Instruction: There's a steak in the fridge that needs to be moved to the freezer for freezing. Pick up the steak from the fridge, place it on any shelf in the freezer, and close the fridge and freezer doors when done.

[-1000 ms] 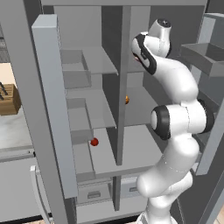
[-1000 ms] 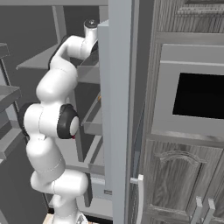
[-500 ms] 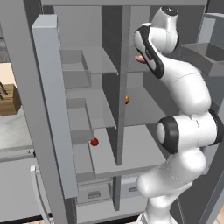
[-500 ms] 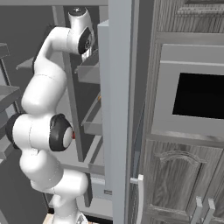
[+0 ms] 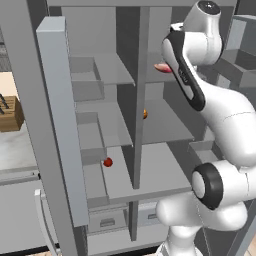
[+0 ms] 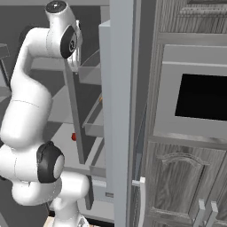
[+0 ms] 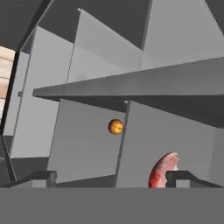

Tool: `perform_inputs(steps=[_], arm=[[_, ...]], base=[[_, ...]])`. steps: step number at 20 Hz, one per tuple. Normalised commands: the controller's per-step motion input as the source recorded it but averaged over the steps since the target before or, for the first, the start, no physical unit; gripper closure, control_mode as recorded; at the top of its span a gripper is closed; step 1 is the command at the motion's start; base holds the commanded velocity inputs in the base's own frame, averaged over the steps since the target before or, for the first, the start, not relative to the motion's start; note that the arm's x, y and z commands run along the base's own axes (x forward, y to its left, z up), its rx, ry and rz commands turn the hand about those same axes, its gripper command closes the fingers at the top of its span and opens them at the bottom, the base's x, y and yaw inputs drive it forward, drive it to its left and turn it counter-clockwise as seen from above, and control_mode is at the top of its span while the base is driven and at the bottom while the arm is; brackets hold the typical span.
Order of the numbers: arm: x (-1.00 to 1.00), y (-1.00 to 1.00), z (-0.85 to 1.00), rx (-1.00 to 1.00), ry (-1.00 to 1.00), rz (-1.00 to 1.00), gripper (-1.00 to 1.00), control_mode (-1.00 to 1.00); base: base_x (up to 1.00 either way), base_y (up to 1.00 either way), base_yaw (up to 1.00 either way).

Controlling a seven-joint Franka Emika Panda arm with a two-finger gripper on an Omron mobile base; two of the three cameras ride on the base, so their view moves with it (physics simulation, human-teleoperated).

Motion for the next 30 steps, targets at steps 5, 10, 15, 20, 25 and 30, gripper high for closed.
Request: perform_inputs(steps=[5,10,15,20,25,30], arm=[[-1.00,0.13,-0.04,0.11,-0.17,-0.13,-1.00,-1.00],[-0.96,0.28,0.00,0.12,-0.19,-0.27,-1.00,-1.00],[-0.77,0.04,0.00,0.15,-0.04,-0.37,-1.00,-1.00],[-0.57,0.00,0.00,0.25,-0.02,-0.40,-1.00,-1.00],[-0.27,0.00,0.15,0.25,0.00,-0.24,-1.00,-1.00],[-0.42,0.00,0.00,0.38,0.00,-0.19,-1.00,-1.00]], base=[[0.00,0.00,0.00],[0.00,0.00,0.00],[0.00,0.00,0.00],[0.00,0.00,0.00],[0.00,0.00,0.00],[0.00,0.00,0.00]])
